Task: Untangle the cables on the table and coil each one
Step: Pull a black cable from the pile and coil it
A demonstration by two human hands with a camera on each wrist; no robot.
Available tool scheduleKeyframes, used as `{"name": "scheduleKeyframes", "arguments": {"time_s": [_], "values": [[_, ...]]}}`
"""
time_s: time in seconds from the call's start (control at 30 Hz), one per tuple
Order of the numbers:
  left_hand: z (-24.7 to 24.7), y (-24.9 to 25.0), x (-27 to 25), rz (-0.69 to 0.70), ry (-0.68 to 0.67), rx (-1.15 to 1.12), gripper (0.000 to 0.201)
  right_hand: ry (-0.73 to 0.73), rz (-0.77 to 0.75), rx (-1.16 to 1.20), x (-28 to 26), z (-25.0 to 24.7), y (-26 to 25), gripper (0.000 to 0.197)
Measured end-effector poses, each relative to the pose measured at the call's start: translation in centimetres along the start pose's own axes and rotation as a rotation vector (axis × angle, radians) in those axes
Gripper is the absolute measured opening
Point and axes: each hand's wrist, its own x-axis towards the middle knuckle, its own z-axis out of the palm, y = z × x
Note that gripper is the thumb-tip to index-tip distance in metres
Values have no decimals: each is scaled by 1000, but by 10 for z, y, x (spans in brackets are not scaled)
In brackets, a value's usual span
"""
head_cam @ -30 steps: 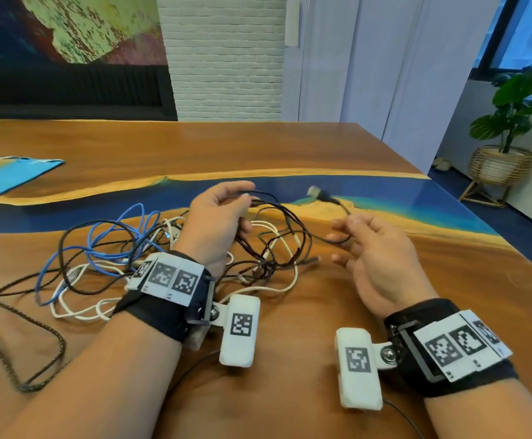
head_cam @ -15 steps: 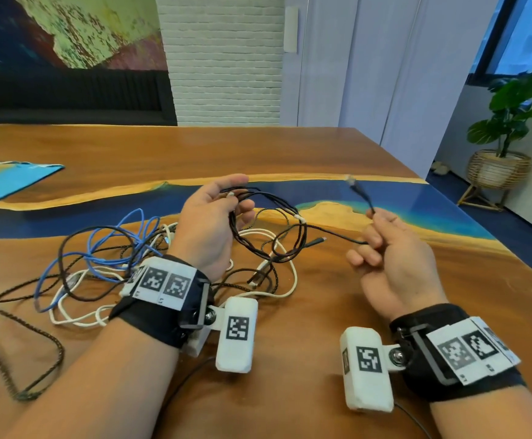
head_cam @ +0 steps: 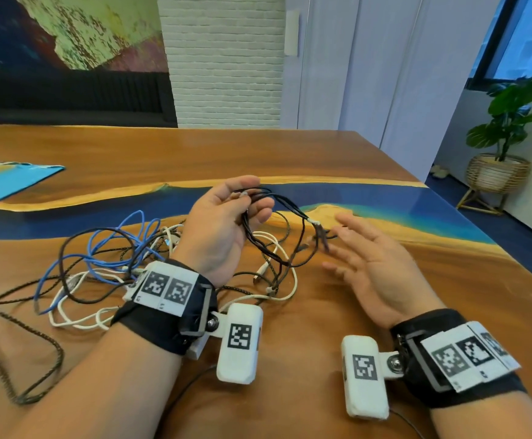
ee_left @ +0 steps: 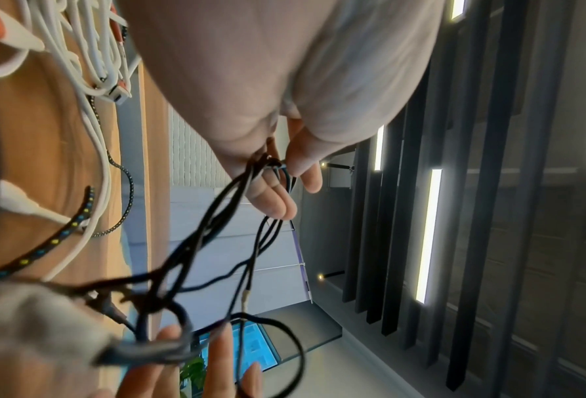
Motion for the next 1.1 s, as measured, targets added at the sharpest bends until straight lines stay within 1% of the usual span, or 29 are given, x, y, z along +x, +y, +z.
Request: {"name": "scheduleKeyframes", "arguments": {"time_s": [0.03, 0.1, 0.13, 0.23, 0.37, 0.53, 0.6, 0.67, 0.73, 0.8, 0.9, 0.93, 0.97, 1.03, 1.1], "values": [[1, 0, -2, -4, -16, -4, 29, -46, 13, -39, -2, 3, 3, 47], [4, 0, -4, -4, -43, -4, 29, -90, 16, -85, -4, 7, 7, 51], [5, 0, -5, -3, -49, 1, 29, -97, 8, -102, -5, 8, 8, 48], [5, 2, -6, 12, -33, 46, 29, -64, -13, -120, -5, 8, 7, 20], [0, 4, -3, 36, 52, 136, 30, 38, -10, -128, -3, 5, 3, 11], [-5, 13, 2, 53, 196, 85, 31, 93, 16, 5, -2, -2, -6, 20], [-5, 14, 3, 56, 208, 58, 31, 52, 6, -54, -3, -1, -6, 17], [-4, 13, 2, 44, 196, 38, 30, -8, 7, -152, -4, 0, -2, 14], [-2, 12, 0, 31, 185, 30, 30, -1, -16, -285, -5, -1, 1, 8], [-1, 13, -1, 24, 168, 25, 30, 78, -91, -381, -5, -2, 0, 14], [-1, 13, -2, 20, 118, 24, 26, 183, -165, -374, -2, -4, -5, 31], [-1, 12, -2, 18, 92, 35, 24, 189, -170, -349, -1, -5, -6, 31], [0, 11, -3, 16, 63, 48, 23, 172, -167, -304, -1, -4, -7, 28], [1, 7, -4, 12, 7, 65, 21, 69, -134, -201, -4, -1, -8, 18], [3, 5, -6, 7, -39, 66, 22, -43, -116, -245, -8, 3, -5, 19]]}}
